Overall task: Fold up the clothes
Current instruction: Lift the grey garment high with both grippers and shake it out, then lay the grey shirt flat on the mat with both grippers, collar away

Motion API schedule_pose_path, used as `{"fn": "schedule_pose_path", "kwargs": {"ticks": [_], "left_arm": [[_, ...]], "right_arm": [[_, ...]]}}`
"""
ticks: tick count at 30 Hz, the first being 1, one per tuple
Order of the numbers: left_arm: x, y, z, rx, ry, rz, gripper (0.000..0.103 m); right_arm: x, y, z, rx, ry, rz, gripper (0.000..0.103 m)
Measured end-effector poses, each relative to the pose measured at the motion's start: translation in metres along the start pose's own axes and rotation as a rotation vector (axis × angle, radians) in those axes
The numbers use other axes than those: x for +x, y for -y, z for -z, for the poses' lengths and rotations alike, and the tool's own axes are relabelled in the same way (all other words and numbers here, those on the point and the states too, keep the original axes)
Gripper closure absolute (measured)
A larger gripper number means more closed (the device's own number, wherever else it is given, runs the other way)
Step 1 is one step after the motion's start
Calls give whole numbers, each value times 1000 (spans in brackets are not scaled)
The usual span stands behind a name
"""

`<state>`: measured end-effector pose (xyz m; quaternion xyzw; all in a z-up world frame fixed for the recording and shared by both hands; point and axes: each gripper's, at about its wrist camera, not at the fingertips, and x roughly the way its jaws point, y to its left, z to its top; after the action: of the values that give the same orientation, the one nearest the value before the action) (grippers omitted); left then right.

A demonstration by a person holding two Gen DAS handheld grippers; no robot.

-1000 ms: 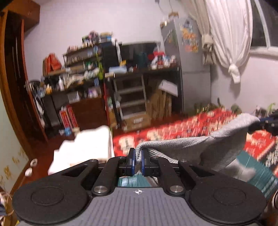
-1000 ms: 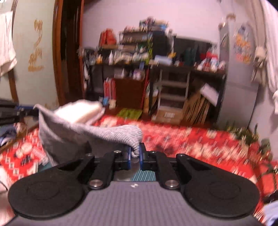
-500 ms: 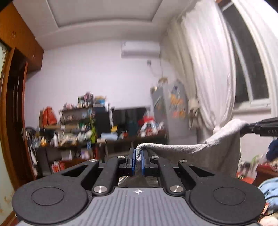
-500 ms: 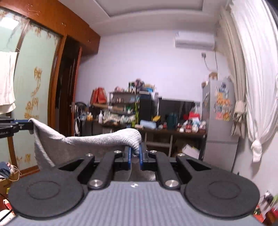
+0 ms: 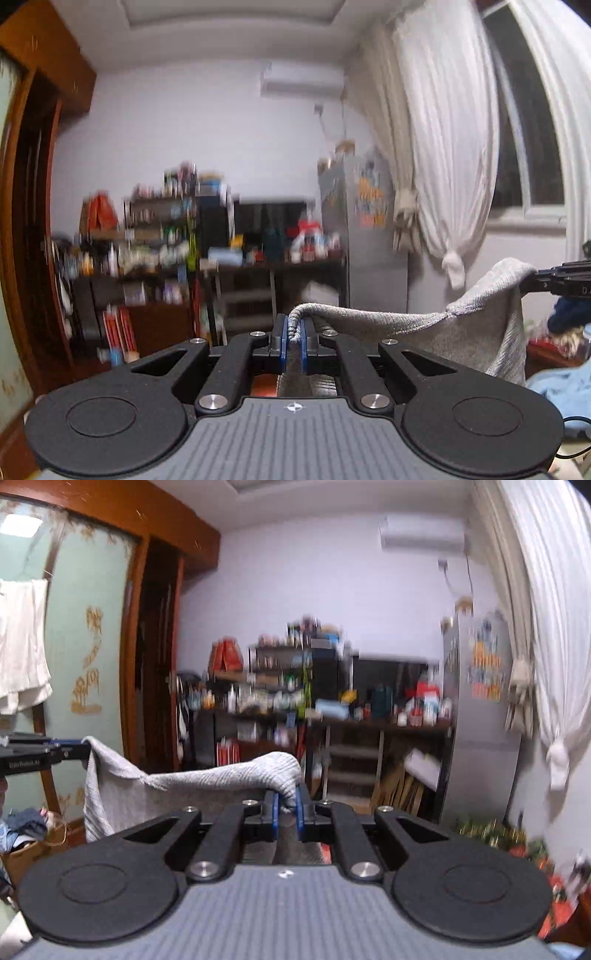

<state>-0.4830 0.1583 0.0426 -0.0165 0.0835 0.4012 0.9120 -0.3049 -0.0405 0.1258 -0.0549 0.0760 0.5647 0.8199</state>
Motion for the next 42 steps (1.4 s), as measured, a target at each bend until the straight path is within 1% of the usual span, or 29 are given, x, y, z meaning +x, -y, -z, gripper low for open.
{"fn": "schedule_pose_path", "kwargs": {"ticks": [4,7,9,11,18,20,23,25,28,30,31,32,33,34,35,36,37,38,39,40,41,42], "left_arm": [[48,-4,38,-31,-144,-11,97],[85,-12,54,-37,-215,-24,97],[110,-18,63,-40,-260,-32,97],[137,-25,71,-46,-301,-39,97],[248,-52,83,-61,-445,-44,97],[275,-56,89,-51,-473,-54,97],[314,-60,106,-54,-542,-55,97],[333,-61,120,-64,-588,-53,97],[349,-62,142,-86,-644,-56,96],[360,-63,156,-101,-682,-57,92],[361,-64,161,-117,-691,-63,90],[362,-66,166,-134,-698,-70,86],[361,-68,169,-150,-707,-75,82],[359,-70,170,-160,-709,-77,71],[353,-72,169,-163,-700,-77,64],[346,-74,167,-164,-688,-77,63],[339,-76,165,-165,-677,-77,61],[332,-78,161,-168,-663,-79,55],[324,-81,156,-172,-649,-83,52],[313,-83,152,-181,-631,-75,45],[301,-86,149,-191,-612,-63,41],[291,-89,146,-203,-601,-45,40]], "right_arm": [[52,10,40,39,-125,-6,93],[105,20,67,64,-215,-9,94],[139,26,79,85,-263,-11,94],[179,36,88,127,-311,-17,94],[334,76,92,145,-432,24,94],[381,84,92,147,-461,36,94],[434,94,107,155,-528,48,93],[462,98,126,162,-584,62,93],[481,102,162,191,-645,76,93],[488,103,181,225,-668,80,92],[488,104,189,238,-670,89,90],[489,105,195,251,-671,98,85],[481,104,200,263,-667,103,83],[472,103,200,273,-664,101,80],[468,104,199,282,-659,101,72],[459,103,194,281,-646,97,67],[450,102,189,281,-634,93,60],[440,101,182,274,-616,84,52],[430,99,175,266,-598,77,46],[418,97,169,256,-584,70,34],[407,94,163,245,-570,63,25],[395,90,159,236,-559,54,20]]}}
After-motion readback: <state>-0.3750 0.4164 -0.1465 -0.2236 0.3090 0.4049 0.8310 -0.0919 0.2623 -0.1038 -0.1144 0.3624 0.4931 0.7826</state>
